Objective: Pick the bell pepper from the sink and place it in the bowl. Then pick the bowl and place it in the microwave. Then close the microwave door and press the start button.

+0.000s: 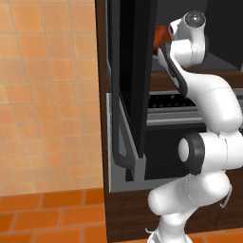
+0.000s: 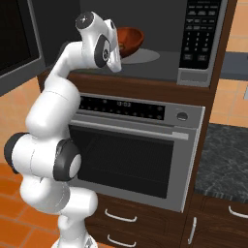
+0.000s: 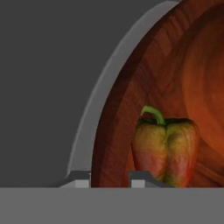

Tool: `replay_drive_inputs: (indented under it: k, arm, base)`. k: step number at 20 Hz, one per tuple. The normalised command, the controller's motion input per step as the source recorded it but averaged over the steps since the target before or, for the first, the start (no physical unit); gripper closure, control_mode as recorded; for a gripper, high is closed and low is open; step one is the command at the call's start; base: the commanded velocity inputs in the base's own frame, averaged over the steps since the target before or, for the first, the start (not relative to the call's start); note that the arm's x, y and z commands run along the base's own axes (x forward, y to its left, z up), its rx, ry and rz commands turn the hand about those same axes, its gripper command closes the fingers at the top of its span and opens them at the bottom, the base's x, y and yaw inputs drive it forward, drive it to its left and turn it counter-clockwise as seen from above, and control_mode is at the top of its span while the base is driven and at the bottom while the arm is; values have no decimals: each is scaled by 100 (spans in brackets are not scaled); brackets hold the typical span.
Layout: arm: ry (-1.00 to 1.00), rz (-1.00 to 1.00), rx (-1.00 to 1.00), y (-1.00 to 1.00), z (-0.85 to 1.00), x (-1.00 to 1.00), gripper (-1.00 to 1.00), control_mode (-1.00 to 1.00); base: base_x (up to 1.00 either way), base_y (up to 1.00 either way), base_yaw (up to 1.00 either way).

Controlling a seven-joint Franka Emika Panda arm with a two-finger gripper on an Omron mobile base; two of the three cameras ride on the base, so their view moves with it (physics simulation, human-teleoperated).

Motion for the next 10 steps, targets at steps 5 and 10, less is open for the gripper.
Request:
replay_drive_inputs:
  k: [5, 10]
  arm:
    - [1, 0, 0, 0, -7, 1, -100, -100]
    - [-4, 0, 0, 0, -3, -2, -100, -100]
  base:
    - [0, 0, 0]
    - [0, 0, 0]
